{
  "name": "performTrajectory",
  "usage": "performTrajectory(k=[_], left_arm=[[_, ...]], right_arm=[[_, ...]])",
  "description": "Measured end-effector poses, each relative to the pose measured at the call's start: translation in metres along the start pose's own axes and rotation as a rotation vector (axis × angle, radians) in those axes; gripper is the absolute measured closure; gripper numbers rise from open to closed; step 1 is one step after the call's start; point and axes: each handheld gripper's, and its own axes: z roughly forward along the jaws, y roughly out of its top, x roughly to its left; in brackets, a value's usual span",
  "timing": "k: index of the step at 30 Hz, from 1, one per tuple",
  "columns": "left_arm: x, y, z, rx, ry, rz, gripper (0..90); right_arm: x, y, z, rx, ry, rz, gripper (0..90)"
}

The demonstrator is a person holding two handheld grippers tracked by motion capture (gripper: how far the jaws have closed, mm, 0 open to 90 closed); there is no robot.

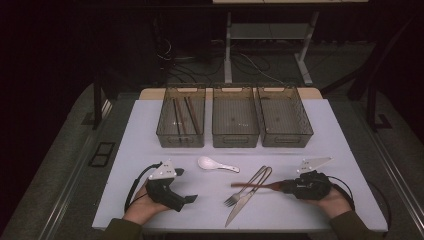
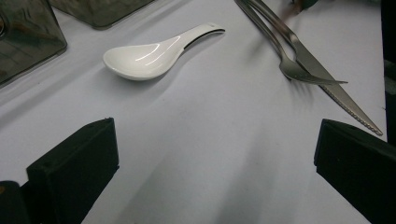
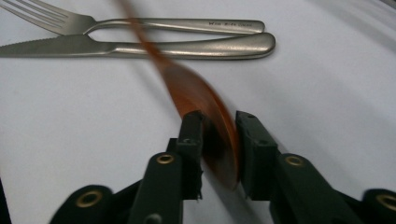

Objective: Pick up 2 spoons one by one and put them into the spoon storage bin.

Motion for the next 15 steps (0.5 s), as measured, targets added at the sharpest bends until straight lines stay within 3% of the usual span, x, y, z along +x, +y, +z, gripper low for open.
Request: performTrajectory(k=[4,15], left_arm=[[-0.0001,0.0001,0.0001,0.001,-0.001,0.002,0.0],[-0.0006,-0.0002,0.0008,0.003,-0.008,0.004,0.0]], right_arm=[[-0.0016,0.0,-0.0002,0.0,-0.011,0.007,79.5],[-0.0022,-0.0001,-0.0007,0.001,-0.008,0.01,80.8]])
